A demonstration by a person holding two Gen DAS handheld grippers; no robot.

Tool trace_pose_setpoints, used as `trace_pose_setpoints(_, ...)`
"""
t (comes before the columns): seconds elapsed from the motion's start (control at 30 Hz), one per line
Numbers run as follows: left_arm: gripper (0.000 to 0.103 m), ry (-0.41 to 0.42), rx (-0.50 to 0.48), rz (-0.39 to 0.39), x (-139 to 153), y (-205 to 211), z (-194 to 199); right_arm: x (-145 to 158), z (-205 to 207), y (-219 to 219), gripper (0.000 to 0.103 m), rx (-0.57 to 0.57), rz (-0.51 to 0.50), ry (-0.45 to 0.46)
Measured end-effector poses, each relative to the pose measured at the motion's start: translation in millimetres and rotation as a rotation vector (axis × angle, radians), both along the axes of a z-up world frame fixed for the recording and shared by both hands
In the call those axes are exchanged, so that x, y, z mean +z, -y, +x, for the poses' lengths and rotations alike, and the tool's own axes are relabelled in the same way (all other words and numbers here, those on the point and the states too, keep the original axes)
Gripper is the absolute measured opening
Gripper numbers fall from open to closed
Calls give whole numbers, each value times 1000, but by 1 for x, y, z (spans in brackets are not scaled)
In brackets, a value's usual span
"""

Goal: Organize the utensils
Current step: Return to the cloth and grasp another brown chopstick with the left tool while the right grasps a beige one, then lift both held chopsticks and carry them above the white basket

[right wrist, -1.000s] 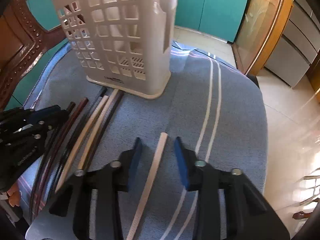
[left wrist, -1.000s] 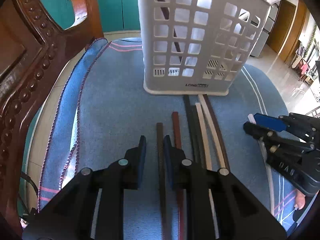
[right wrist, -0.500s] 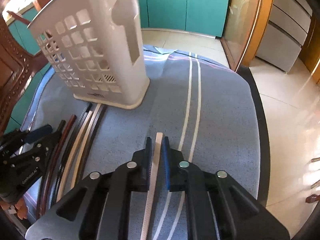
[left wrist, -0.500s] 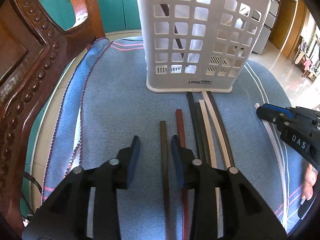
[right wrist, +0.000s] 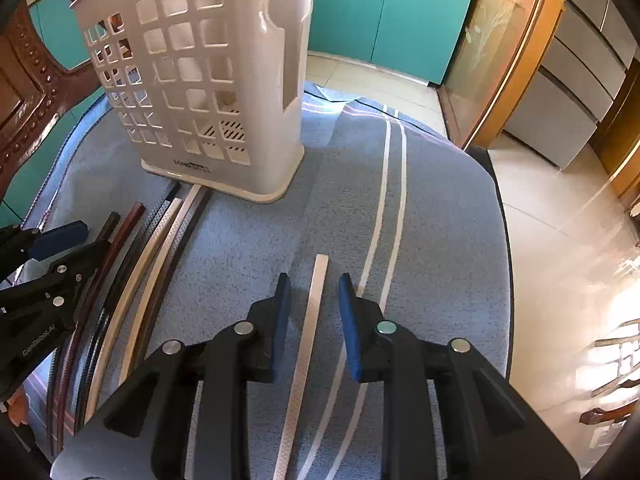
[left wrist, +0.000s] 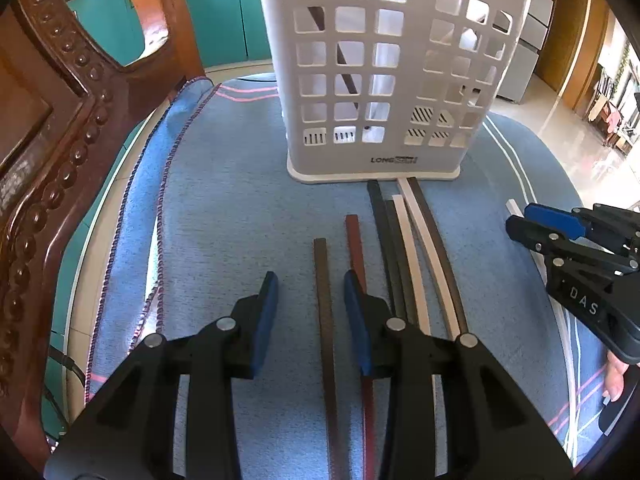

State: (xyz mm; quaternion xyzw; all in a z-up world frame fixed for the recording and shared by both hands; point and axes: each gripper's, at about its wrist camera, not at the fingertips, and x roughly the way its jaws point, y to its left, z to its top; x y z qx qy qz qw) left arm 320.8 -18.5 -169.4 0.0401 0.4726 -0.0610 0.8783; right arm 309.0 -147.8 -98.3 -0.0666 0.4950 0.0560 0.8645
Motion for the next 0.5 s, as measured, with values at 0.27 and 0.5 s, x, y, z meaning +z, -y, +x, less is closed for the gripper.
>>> trace_pose_setpoints(0.27, 11, -5, -28, -19, 0, 7, -2, 5, -8, -10, 8, 40, 93, 20)
trace_pose_setpoints(0.5, 8, 8, -16, -18, 2, 6, -4, 19, -20, -18, 7, 59, 88, 73)
